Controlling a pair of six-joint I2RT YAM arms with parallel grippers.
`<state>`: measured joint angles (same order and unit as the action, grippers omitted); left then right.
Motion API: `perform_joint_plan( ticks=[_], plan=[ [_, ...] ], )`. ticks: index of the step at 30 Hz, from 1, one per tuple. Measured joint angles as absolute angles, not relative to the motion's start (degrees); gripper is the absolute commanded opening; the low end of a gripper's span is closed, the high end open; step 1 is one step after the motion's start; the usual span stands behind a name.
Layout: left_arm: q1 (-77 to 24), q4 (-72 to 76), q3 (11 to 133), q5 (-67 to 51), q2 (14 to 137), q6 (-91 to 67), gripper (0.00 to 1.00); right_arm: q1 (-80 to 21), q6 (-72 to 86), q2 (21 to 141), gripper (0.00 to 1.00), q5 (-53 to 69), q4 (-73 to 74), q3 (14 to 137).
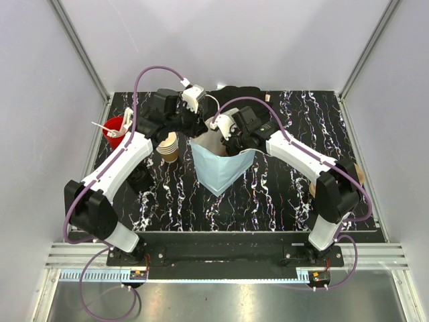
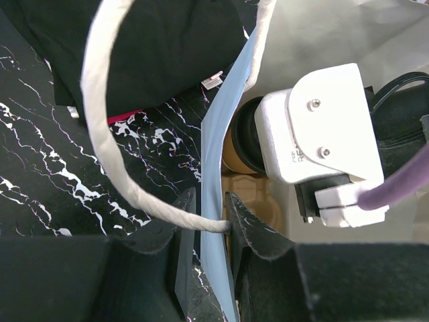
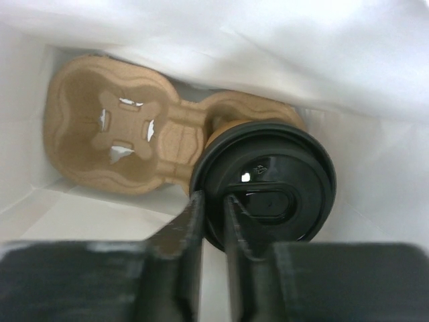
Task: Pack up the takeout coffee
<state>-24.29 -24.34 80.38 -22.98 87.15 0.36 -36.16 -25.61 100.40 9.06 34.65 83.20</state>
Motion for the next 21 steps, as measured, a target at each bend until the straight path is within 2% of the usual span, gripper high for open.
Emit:
perform_joint_plan(
  ticks=[8, 15, 21],
  plan=[
    [-24.29, -24.34, 80.38, -22.98, 87.15, 0.36, 0.27, -36.03, -25.74, 100.4, 0.28, 8.56, 34.09, 83.2],
    [-24.29, -24.34, 80.38, -22.98, 87.15, 0.36, 0.27, -36.03, -25.71, 100.4, 0.42, 8.62, 33.91, 83.2],
    [-24.29, -24.32, 80.38, -22.98, 87.15, 0.36, 0.27, -36.03, -25.71, 100.4, 0.6, 8.51, 33.8, 83.2]
  ],
)
